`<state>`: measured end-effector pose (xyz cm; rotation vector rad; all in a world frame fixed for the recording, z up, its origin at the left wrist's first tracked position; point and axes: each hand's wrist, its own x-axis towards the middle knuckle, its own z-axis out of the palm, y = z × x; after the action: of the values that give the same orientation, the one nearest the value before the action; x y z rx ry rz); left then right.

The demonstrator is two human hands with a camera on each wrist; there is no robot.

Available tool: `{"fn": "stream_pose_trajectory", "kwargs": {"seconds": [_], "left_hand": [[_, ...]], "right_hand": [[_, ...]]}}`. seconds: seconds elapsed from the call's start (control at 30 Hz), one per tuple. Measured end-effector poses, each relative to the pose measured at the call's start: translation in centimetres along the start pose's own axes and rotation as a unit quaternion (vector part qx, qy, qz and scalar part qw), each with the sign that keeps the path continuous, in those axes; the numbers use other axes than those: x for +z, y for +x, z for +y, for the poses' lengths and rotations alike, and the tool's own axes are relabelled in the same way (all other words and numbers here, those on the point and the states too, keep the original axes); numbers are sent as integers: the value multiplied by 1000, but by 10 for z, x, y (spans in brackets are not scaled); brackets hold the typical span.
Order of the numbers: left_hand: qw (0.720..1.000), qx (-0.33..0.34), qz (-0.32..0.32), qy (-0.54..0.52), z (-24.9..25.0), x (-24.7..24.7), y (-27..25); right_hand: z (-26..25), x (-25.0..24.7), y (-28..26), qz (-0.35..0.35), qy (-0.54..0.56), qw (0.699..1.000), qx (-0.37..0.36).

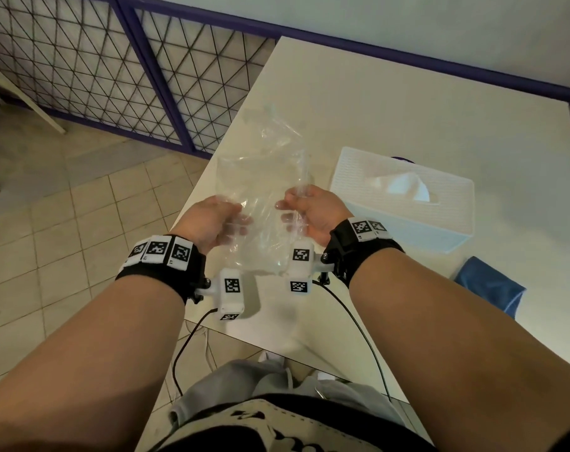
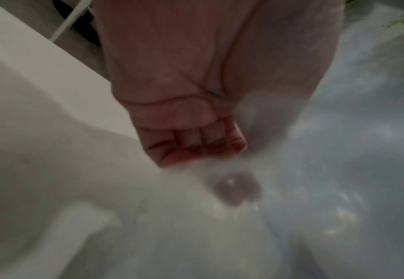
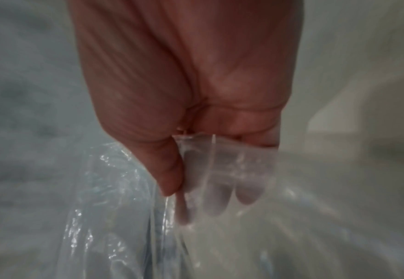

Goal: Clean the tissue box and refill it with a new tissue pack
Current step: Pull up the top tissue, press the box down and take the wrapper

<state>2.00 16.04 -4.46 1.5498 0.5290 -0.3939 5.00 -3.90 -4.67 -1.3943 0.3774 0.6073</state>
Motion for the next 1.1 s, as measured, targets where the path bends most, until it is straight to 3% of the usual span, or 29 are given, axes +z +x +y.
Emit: {"fn": "stream_pose_trajectory", "kwargs": {"seconds": [0.17,0.33,0.47,0.57,0.7,0.83,1.0,1.1], "left_hand": [[997,68,13,-14,2,9,-5],[996,59,-11,-61,1,19,-9],[991,32,-42,-121,4,33,-12],[993,33,-49,-103,8,49,-13],[985,12,-59,-160,8,65,-13],[969,-30,-130,-206,8,69,-14],[957,-60,-81,-273,13,85,-19],[957,-77,-130,-248,21,88,-25]], "right_hand": [[-4,-15,-11,-17,14,999,-25],[-6,-28,-24,-7,13,998,-58],[-4,-37,-37,-14,93,993,-75],[-6,-49,-53,5,189,979,-75],[-11,-75,-70,-45,291,956,-1],[-19,-83,-91,-70,177,981,36],[-15,-92,-94,25,20,998,-48],[-13,-98,-97,74,-32,994,-78]]}}
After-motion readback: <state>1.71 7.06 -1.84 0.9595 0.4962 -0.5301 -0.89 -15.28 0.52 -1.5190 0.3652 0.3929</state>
